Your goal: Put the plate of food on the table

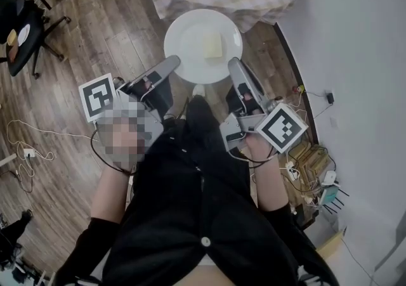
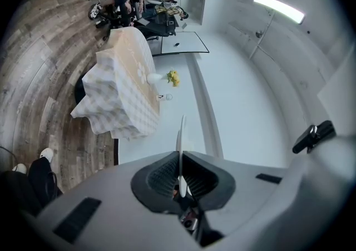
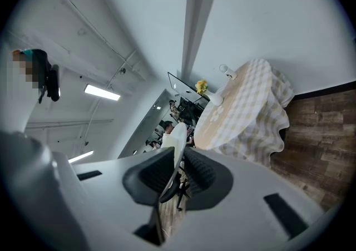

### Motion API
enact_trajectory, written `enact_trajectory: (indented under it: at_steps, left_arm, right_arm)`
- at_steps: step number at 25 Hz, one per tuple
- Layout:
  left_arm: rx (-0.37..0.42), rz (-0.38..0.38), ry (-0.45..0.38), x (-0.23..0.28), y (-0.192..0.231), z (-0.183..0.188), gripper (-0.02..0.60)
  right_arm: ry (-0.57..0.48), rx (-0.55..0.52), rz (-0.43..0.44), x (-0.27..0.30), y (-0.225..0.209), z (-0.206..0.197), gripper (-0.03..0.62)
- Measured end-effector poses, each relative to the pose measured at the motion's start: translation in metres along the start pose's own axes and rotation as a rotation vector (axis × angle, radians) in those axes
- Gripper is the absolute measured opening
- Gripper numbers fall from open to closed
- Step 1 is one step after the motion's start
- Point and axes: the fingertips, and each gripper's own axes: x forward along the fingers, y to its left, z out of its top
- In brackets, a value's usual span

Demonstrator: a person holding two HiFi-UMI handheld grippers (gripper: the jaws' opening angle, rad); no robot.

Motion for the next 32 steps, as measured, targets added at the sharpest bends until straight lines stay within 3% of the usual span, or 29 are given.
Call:
enact_trajectory:
  at_steps: [12, 26, 32]
  left_arm:
    - [0.009, 0.009, -0.051, 0.049, 0.007, 0.031, 0.012]
    - [0.014, 0.018, -0.127, 0.078, -0.013, 0.056, 0.012]
    - [0.013, 0.029, -0.148, 0.112, -0.005, 0.077, 0.012]
  right_arm:
    - [0.055, 0.007, 0.04, 0.038, -0.035, 0.04, 0.043]
    - [0.094, -0.005, 0.108, 0.066, -0.035, 0.083, 0.041]
    - [0.114, 0.001, 0.125, 0.09, -0.061, 0.106, 0.043]
